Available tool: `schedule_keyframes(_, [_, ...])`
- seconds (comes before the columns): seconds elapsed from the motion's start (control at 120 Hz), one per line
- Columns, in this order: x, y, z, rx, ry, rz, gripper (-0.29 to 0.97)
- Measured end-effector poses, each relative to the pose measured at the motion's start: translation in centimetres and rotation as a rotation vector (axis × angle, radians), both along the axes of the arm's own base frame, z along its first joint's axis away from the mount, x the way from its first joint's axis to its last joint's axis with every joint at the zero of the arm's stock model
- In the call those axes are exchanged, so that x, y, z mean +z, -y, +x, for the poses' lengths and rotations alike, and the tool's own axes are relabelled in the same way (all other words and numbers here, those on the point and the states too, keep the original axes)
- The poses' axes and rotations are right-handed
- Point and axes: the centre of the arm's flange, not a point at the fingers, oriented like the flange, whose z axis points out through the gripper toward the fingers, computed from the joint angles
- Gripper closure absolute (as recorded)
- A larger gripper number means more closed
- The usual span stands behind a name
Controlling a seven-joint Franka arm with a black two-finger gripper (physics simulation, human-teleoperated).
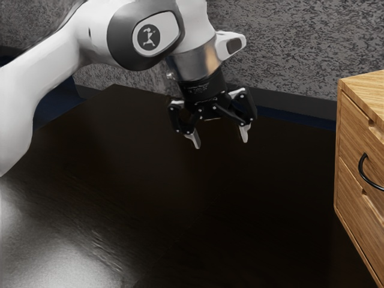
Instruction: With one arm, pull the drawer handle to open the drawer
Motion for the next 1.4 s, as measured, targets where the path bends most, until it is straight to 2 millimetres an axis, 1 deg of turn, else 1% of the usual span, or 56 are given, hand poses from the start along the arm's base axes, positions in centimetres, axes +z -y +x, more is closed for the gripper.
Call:
schedule_keyframes(0.075, [-1.1, 1.1, -0.7, 0.029, 0.003, -0.007, 0.00])
schedule_keyframes(0.142, [-1.1, 1.3, -1.5, 0.060, 0.021, -0.019, 0.00])
schedule_keyframes(0.208, [-1.0, 1.6, -1.9, 0.089, 0.041, -0.032, 0.00])
schedule_keyframes(0.275, [-1.2, 2.2, -2.5, 0.108, 0.056, -0.043, 0.00])
schedule_keyframes(0.467, [-1.7, 5.4, -4.8, 0.116, 0.083, -0.067, 0.00])
schedule_keyframes(0.567, [-1.4, 7.0, -5.9, 0.116, 0.101, -0.080, 0.00])
schedule_keyframes(0.817, [-1.0, 11.4, -7.3, 0.093, 0.131, -0.110, 0.00])
schedule_keyframes(0.958, [-1.1, 14.0, -7.6, 0.076, 0.159, -0.139, 0.00])
schedule_keyframes(1.058, [-1.4, 15.2, -7.6, 0.074, 0.168, -0.152, 0.00])
schedule_keyframes(1.125, [-1.8, 14.9, -7.1, 0.092, 0.167, -0.152, 0.00])
schedule_keyframes(1.183, [-2.1, 13.6, -6.0, 0.126, 0.168, -0.153, 0.00])
schedule_keyframes(1.233, [-2.2, 11.6, -4.7, 0.172, 0.172, -0.152, 0.00])
schedule_keyframes(1.342, [-2.0, 5.9, -2.3, 0.286, 0.187, -0.153, 0.00])
schedule_keyframes(1.4, [-2.0, 4.1, -1.7, 0.322, 0.192, -0.155, 0.00])
